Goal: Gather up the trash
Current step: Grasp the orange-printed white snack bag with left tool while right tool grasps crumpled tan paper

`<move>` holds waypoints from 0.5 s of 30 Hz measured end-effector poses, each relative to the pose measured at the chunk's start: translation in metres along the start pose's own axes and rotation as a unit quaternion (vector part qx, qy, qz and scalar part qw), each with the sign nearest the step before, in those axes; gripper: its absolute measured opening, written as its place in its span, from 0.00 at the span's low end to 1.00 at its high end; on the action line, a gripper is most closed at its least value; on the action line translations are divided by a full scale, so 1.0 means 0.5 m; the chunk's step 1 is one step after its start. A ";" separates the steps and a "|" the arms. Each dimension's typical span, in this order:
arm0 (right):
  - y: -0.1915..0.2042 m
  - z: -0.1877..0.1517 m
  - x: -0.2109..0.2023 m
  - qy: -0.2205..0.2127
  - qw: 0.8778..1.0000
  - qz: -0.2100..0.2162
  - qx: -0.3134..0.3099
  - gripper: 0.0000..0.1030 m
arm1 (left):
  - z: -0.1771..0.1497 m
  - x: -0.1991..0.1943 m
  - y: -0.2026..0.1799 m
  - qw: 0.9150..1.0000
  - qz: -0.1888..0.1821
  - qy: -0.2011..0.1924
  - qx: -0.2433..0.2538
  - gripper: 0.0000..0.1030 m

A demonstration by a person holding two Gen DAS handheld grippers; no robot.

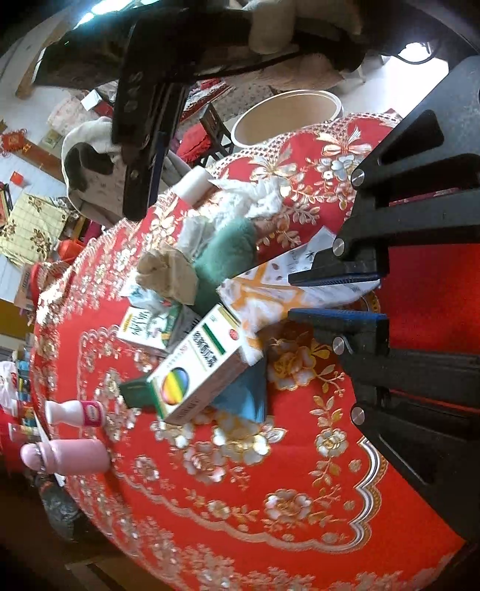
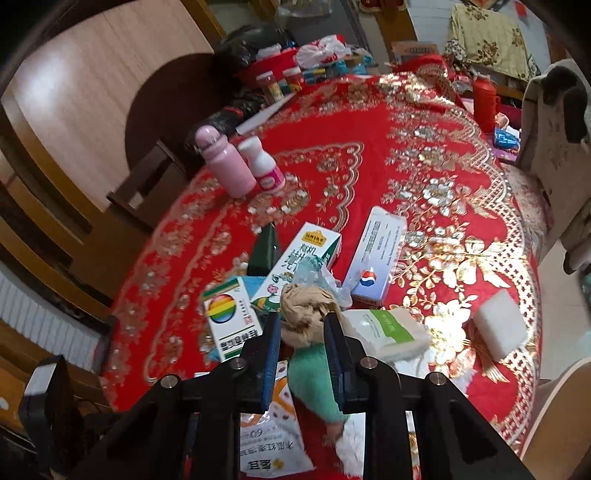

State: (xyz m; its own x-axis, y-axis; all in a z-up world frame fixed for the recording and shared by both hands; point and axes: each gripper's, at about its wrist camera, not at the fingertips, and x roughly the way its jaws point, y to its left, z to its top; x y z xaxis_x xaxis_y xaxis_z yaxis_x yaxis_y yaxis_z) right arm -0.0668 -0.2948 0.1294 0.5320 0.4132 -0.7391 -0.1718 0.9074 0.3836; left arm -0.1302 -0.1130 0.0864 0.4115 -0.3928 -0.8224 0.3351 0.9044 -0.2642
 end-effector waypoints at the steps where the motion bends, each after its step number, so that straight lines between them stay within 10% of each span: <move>1: -0.004 0.000 -0.003 -0.001 1.000 -0.002 0.000 0.22 | 0.003 0.000 0.001 1.000 0.004 0.001 0.002 0.09; 5: -0.011 -0.006 -0.003 0.007 1.000 -0.015 -0.007 0.24 | -0.007 0.012 0.014 1.000 0.014 0.014 -0.020 0.09; 7: -0.011 -0.010 0.002 0.011 1.000 -0.016 -0.006 0.57 | -0.014 0.012 0.024 0.999 0.012 0.016 -0.033 0.10; 9: -0.003 -0.010 0.011 0.005 1.000 -0.019 -0.014 0.67 | -0.021 0.010 0.030 0.999 0.016 0.016 -0.036 0.11; 15: 0.019 -0.002 0.096 0.038 0.998 -0.029 -0.036 0.58 | -0.032 0.038 0.050 0.998 0.011 0.022 -0.059 0.24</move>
State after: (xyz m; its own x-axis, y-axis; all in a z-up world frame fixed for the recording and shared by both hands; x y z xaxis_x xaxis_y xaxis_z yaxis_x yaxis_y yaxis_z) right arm -0.0437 -0.2665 0.0970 0.4787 0.3616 -0.8001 -0.2027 0.9321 0.3000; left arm -0.1276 -0.0953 0.0561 0.3791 -0.3674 -0.8493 0.2231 0.9270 -0.3015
